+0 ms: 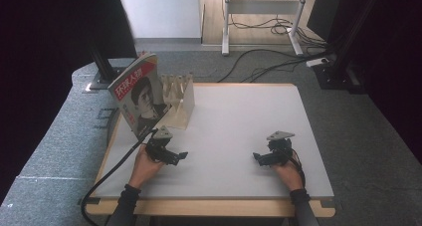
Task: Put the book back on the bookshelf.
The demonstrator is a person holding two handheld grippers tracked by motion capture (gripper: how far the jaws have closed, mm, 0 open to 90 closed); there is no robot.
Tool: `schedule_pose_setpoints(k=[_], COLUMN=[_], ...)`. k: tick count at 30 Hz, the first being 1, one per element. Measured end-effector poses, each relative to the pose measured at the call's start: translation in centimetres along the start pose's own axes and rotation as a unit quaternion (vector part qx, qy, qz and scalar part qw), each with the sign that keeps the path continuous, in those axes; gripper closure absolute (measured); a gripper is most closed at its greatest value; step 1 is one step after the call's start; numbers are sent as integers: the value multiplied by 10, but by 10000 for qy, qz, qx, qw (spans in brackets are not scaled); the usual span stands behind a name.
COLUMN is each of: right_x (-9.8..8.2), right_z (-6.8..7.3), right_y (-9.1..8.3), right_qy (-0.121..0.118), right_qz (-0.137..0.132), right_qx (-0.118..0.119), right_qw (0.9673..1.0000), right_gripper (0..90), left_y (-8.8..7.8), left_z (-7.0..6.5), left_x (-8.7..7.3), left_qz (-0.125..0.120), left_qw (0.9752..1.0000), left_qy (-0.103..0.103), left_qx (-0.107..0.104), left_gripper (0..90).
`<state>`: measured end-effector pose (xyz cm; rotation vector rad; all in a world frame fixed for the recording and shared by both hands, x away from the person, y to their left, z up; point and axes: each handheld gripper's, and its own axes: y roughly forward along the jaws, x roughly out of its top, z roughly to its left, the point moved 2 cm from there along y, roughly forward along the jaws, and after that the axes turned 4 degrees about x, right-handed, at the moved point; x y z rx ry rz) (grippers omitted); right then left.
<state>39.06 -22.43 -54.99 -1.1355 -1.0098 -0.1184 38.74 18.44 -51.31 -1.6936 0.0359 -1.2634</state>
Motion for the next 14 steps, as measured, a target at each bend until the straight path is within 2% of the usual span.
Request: schedule_pose_setpoints(k=[3, 6, 7, 14], right_x=[0, 0, 0, -1], right_z=[0, 0, 0, 0], right_y=[0, 0, 0, 0], right_qy=[0, 1, -1, 0], right_qz=[-1, -2, -3, -10], right_qx=[0, 0, -1, 5], right_qw=[10000, 10000, 10000, 10000], right_gripper=[0, 0, 0, 0], left_y=[11, 23, 24, 24], left_z=[-1, -2, -3, -3], left_x=[-7, -15, -17, -18], left_qz=[193, 488, 411, 392], left_qw=[9998, 9988, 9991, 9992], left_qy=[1, 82, 130, 117], left_qx=[-57, -43, 11, 16], left_gripper=[0, 0, 0, 0])
